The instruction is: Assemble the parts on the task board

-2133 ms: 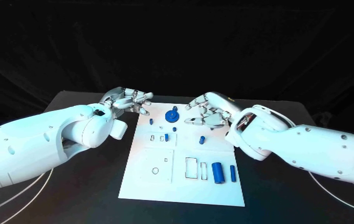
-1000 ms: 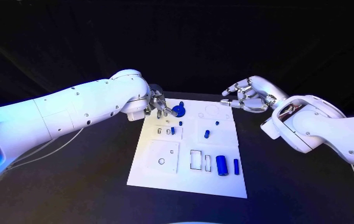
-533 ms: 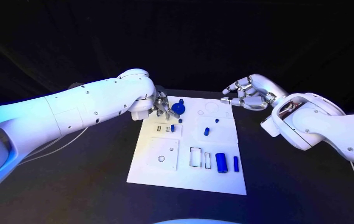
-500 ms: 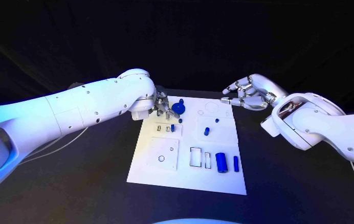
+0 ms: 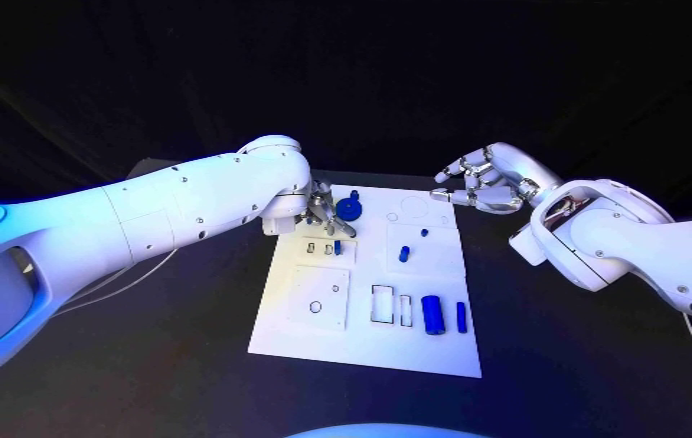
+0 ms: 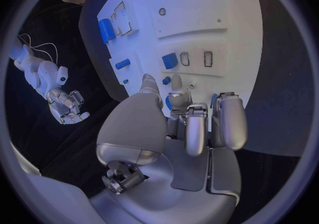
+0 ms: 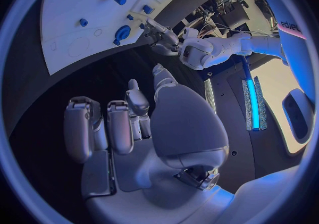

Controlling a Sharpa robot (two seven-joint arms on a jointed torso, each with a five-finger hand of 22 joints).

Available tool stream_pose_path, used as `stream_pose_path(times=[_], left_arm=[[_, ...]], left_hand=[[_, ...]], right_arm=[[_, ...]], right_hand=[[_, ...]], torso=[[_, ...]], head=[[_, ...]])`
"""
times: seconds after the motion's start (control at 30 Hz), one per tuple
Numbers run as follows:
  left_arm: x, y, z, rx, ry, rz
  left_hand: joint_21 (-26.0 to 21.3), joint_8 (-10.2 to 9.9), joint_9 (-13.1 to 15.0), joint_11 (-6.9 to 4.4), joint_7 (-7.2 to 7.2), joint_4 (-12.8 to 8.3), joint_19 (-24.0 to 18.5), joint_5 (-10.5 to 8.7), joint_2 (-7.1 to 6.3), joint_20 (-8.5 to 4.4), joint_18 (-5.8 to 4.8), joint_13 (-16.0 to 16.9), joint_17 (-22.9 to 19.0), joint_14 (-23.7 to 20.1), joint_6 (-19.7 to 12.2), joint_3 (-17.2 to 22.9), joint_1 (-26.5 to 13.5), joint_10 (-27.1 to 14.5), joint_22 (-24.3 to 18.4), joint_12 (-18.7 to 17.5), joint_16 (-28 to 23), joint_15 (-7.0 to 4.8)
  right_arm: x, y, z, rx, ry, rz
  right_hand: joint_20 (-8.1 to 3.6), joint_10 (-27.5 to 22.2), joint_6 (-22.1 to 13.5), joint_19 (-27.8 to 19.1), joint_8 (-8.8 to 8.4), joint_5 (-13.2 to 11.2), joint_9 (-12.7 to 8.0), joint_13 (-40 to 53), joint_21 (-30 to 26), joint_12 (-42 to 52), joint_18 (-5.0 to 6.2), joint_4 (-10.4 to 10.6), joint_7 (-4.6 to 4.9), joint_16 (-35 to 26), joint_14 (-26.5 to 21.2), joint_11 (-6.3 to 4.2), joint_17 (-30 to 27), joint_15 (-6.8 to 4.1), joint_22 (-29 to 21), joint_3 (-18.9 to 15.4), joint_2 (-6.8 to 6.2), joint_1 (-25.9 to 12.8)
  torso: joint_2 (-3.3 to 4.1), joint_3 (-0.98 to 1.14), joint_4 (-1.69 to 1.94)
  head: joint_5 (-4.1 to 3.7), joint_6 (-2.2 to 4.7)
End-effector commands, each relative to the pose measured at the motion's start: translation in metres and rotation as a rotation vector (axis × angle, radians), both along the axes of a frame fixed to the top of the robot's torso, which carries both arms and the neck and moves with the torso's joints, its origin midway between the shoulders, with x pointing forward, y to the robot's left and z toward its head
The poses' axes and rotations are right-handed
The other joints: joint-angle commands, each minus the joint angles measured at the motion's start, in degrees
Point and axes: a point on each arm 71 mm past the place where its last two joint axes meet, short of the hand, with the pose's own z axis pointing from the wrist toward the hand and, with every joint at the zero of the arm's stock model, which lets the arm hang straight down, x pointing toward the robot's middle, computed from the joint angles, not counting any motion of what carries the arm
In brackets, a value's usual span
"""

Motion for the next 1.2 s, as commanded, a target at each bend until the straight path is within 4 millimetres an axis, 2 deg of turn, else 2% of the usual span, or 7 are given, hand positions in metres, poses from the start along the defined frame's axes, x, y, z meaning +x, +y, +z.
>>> stream_pose_path(times=[0.03, 0.5, 0.83, 1.2], left_arm=[[-0.001, -0.001, -0.003, 0.024, 0.023, -0.016], [-0.001, -0.001, -0.012, 0.034, 0.055, -0.015], [-0.002, -0.002, -0.015, 0.023, 0.072, -0.018], [-0.004, -0.004, -0.017, 0.012, 0.088, -0.026]], left_hand=[[0.37, 0.24, 0.07, 0.11, -0.26, 0.05, 0.37, -0.03, -0.05, 0.15, -0.71, 0.05, 15.07, 5.93, -0.05, -0.24, -0.71, 0.49, 0.09, 0.29, 0.18, -0.43], [0.60, 0.38, 0.29, 0.04, -0.33, -0.15, 0.40, -0.02, 0.34, 0.08, -0.75, 0.19, 15.07, 5.93, -0.08, -0.12, -0.46, 0.51, 0.40, 0.52, 0.18, -0.50], [0.76, 0.48, 0.50, 0.02, -0.35, -0.46, 0.37, -0.02, 0.42, 0.04, -0.78, 0.13, 15.07, 5.93, -0.22, 0.05, 0.43, 0.28, 0.61, 0.51, 0.18, -0.53], [0.97, 0.59, 0.78, 0.02, -0.33, -0.81, 0.32, -0.01, 0.82, 0.04, -0.82, -0.04, 15.07, 5.93, -0.38, 0.53, 1.81, -0.06, 0.92, 0.39, 0.18, -0.52]], right_arm=[[-0.001, 0.001, -0.001, -0.015, 0.004, 0.012], [0.000, 0.001, -0.002, -0.015, 0.006, 0.010], [0.000, 0.001, -0.003, -0.015, 0.006, 0.010], [0.000, 0.002, -0.004, -0.015, 0.008, 0.009]], right_hand=[[-0.51, 0.20, -0.27, 0.02, 0.22, 0.16, 0.08, -0.03, -0.20, 0.19, 0.48, 0.00, -0.15, -0.27, 3.05, -0.11, 2.61, -0.24, 8.09, -0.19, 0.42, 0.11], [-0.53, 0.19, -0.37, -0.07, 0.35, 0.49, 0.20, -0.11, -0.40, 0.14, 0.52, 0.23, -0.15, -0.35, 3.04, -0.11, 2.53, -0.25, 7.98, -0.49, 0.60, -0.02], [-0.54, 0.18, -0.38, -0.03, 0.37, 0.56, 0.22, -0.14, -0.35, 0.12, 0.51, 0.28, -0.15, -0.34, 3.05, -0.11, 2.56, -0.25, 8.02, -0.53, 0.64, -0.05], [-0.54, 0.16, -0.40, 0.01, 0.38, 0.61, 0.23, -0.16, -0.29, 0.10, 0.49, 0.31, -0.15, -0.32, 3.06, -0.11, 2.60, -0.25, 8.07, -0.56, 0.67, -0.07]], torso=[[0.01, 0.04, 0.04], [0.05, 0.08, -0.01], [0.09, 0.11, 0.07], [0.07, 0.12, 0.00]], head=[[-0.02, -0.25], [0.23, -0.64], [0.29, -0.63], [0.39, -0.70]])
